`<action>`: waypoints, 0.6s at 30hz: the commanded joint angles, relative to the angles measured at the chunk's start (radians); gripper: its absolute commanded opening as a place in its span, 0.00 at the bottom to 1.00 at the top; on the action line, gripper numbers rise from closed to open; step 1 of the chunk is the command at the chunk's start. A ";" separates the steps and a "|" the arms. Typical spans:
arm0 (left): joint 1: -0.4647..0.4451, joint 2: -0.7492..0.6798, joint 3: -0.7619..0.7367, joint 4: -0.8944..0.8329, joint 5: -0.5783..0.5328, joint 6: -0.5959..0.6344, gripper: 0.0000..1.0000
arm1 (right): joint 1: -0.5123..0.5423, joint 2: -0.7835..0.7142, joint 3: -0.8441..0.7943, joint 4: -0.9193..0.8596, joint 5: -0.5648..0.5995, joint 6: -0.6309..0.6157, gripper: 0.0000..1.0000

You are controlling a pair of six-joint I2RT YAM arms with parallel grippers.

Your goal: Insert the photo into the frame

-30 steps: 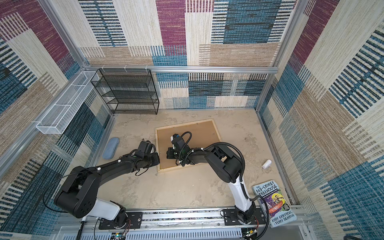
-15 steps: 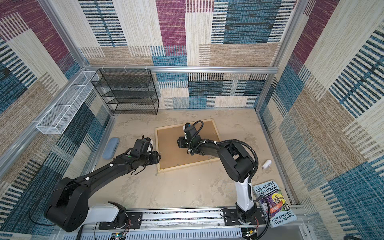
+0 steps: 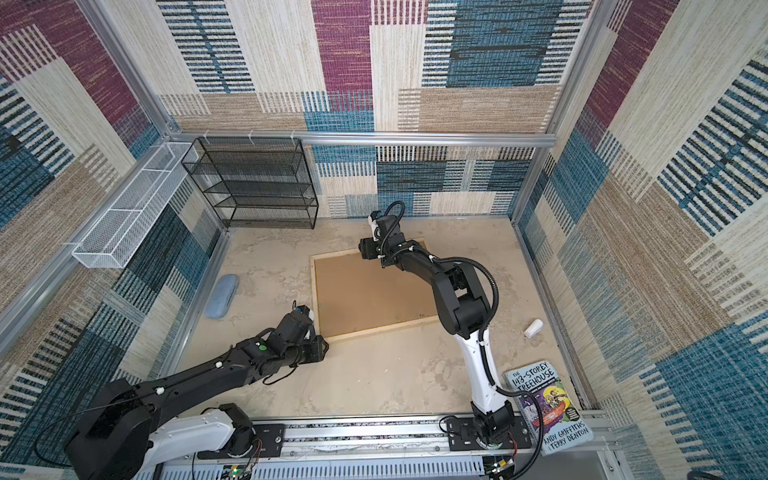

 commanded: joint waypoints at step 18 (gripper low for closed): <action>-0.017 0.142 0.020 0.102 -0.031 -0.089 0.44 | -0.093 0.306 0.465 -0.325 -0.301 -0.269 0.86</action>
